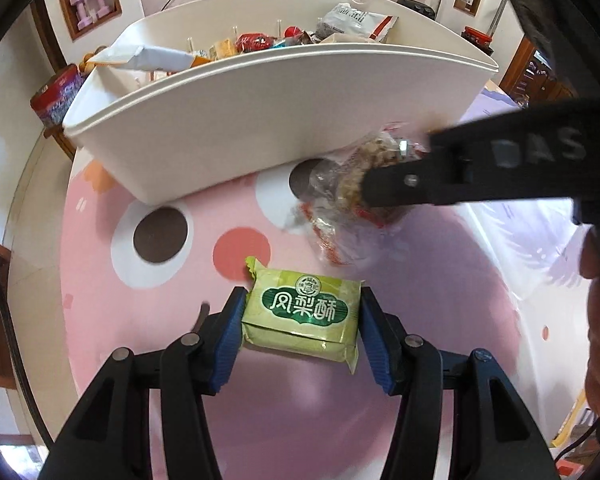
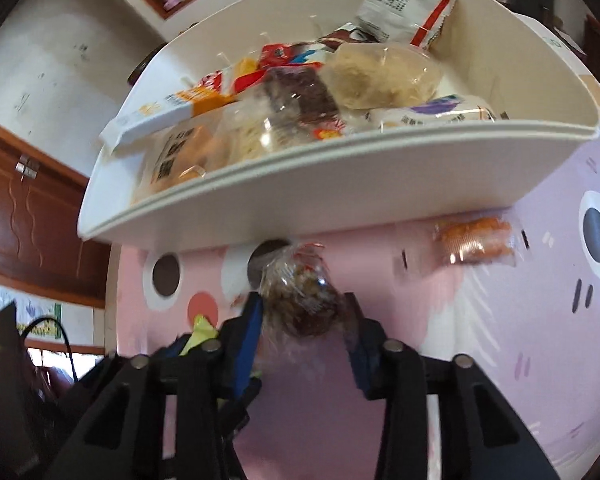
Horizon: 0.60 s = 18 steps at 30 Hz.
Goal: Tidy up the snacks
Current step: 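Grasp the green pineapple-cake pack with left gripper while right gripper grasps the clear nut bag, then carry both packs over the white tray and release them inside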
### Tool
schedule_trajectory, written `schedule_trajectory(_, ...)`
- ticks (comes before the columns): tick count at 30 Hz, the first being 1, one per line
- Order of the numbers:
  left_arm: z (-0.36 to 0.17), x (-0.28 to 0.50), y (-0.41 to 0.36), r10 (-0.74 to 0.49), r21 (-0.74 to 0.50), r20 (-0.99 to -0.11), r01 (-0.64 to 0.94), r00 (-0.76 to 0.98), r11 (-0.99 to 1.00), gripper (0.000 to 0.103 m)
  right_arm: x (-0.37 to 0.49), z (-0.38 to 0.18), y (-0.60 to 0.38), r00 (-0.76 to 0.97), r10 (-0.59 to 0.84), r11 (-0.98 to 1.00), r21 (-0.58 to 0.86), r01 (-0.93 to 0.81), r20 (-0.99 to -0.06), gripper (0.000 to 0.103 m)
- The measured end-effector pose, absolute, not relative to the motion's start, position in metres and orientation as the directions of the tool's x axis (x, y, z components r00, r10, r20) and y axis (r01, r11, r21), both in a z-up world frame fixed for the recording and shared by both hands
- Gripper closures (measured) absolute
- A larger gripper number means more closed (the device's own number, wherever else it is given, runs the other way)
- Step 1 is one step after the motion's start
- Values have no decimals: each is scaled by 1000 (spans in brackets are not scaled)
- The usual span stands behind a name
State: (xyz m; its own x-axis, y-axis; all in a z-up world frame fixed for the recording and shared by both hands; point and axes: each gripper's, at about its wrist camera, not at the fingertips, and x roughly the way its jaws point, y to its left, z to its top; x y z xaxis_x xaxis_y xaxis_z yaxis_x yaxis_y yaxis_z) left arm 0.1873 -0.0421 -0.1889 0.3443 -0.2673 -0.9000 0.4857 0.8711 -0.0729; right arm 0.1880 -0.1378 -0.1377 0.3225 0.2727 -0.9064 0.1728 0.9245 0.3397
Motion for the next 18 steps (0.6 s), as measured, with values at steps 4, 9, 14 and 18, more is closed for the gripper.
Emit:
schedule_trajectory(4, -171, 172, -27, -280, -97, -900, 472, 334, 876, 51, 169, -126, -141, 325, 262, 934, 324, 153, -909, 73)
schedule_trajectory(9, -129, 171, -19, -304, -113, -881, 463, 363, 879, 51, 143, -100, -153, 349, 276, 929, 341, 143, -896, 75)
schedule_trajectory(14, -66, 184, -18, -341, -126, -835, 453, 431, 882, 51, 137, -56, -164, 421, 272, 925, 355, 133, -865, 75)
schedule_trajectory(18, -18, 200, -22, -326, -92, -805, 438, 496, 894, 50, 140, -6, -172, 516, 261, 928, 360, 100, -816, 75)
